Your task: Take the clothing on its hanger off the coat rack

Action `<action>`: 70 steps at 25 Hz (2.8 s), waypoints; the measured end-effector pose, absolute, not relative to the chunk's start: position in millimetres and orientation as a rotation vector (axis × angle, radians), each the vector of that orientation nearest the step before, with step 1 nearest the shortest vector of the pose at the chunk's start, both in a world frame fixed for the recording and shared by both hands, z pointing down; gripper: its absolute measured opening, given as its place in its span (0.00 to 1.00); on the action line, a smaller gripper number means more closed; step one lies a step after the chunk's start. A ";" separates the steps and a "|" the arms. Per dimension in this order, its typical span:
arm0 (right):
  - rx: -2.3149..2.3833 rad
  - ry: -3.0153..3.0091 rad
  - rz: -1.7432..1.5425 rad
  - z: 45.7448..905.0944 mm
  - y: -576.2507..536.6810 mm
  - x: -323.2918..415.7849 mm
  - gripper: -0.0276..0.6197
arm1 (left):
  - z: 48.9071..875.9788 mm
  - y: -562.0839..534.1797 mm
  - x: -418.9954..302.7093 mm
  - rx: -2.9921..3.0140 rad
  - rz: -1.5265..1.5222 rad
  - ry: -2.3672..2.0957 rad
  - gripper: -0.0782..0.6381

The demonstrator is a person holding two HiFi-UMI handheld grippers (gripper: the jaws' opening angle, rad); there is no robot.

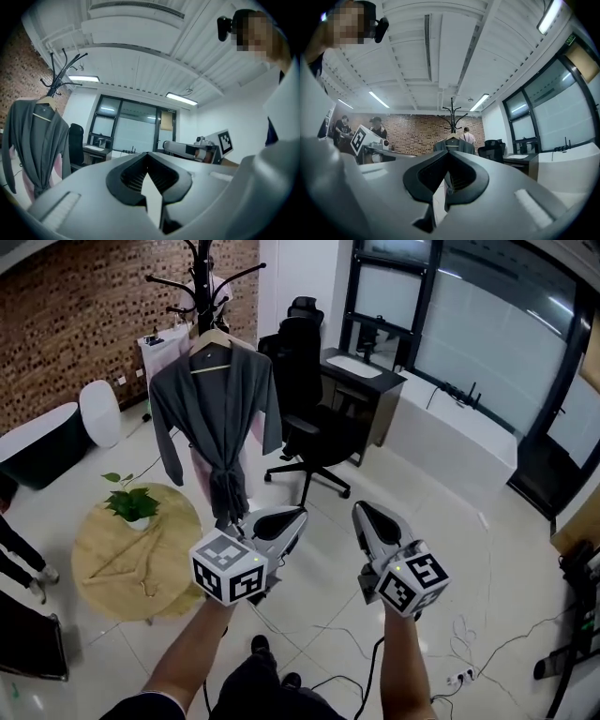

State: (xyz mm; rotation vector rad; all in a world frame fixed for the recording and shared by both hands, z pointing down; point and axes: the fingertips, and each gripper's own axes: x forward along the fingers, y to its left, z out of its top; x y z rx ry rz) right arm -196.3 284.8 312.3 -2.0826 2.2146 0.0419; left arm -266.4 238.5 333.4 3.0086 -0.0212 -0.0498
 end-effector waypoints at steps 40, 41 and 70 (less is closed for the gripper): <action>-1.422 2.689 0.133 288.4 -120.6 -71.7 0.05 | 299.8 -161.7 -161.1 2.984 -0.078 -1.019 0.13; -1.404 2.703 0.139 287.8 -125.3 -70.5 0.05 | 298.4 -165.2 -160.4 2.979 -0.070 -1.055 0.13; -1.316 2.827 0.200 275.8 -228.6 -150.5 0.05 | 251.8 -404.7 -294.8 2.914 0.595 -1.862 0.49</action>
